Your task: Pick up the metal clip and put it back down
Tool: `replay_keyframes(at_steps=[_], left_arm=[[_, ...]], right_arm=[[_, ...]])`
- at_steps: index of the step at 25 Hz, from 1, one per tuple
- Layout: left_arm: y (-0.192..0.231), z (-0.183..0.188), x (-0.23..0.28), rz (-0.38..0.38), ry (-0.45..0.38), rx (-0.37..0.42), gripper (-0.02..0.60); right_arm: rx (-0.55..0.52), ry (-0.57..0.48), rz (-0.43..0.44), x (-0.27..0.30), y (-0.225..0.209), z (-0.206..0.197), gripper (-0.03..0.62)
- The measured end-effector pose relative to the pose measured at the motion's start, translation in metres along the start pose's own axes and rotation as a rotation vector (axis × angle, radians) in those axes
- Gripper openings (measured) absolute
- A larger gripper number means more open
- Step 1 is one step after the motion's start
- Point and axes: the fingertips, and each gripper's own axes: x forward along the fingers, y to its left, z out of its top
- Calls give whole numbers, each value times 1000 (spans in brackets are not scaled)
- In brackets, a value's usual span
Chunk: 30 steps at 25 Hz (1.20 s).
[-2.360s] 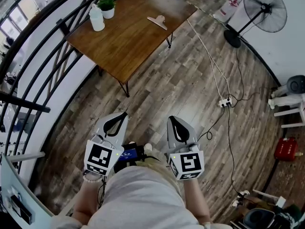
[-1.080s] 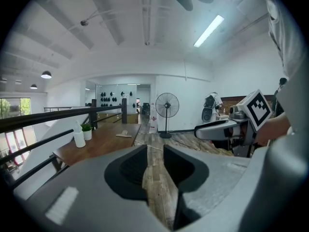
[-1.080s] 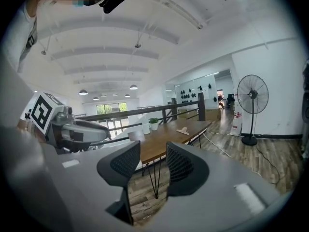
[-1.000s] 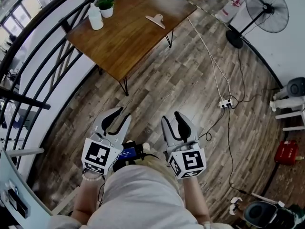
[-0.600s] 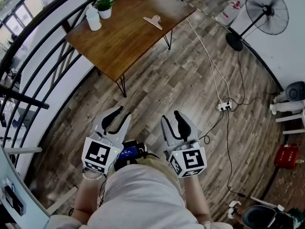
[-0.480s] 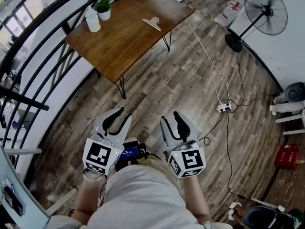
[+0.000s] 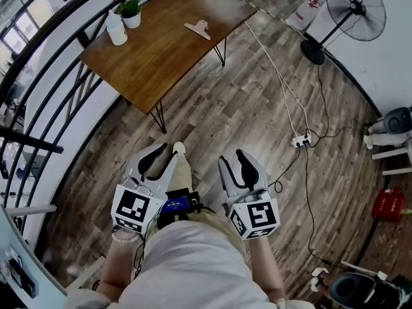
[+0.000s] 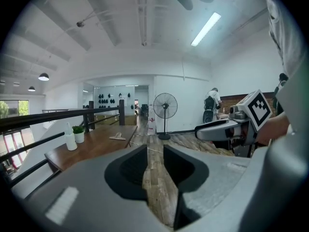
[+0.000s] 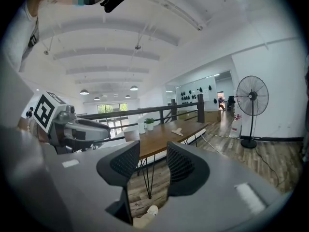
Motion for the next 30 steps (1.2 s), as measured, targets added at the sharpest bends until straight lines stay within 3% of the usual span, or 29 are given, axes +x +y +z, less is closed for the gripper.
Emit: replay_keyframes(at_steps=[8,15,20,30], left_arm=[[26,17,61,-50,-24,19,97],[82,36,122,-70,-3,27,97],[121,51,168,-72,22,73,97],[192,69,237,-71,26,29,97]], right_arm=[[-14,8,-56,38,-39,11,186],[17,16,-73,110,-72,33,186],[30,28,-73,164,-96,50,186],[30,61,-59,253,-130,75,186]])
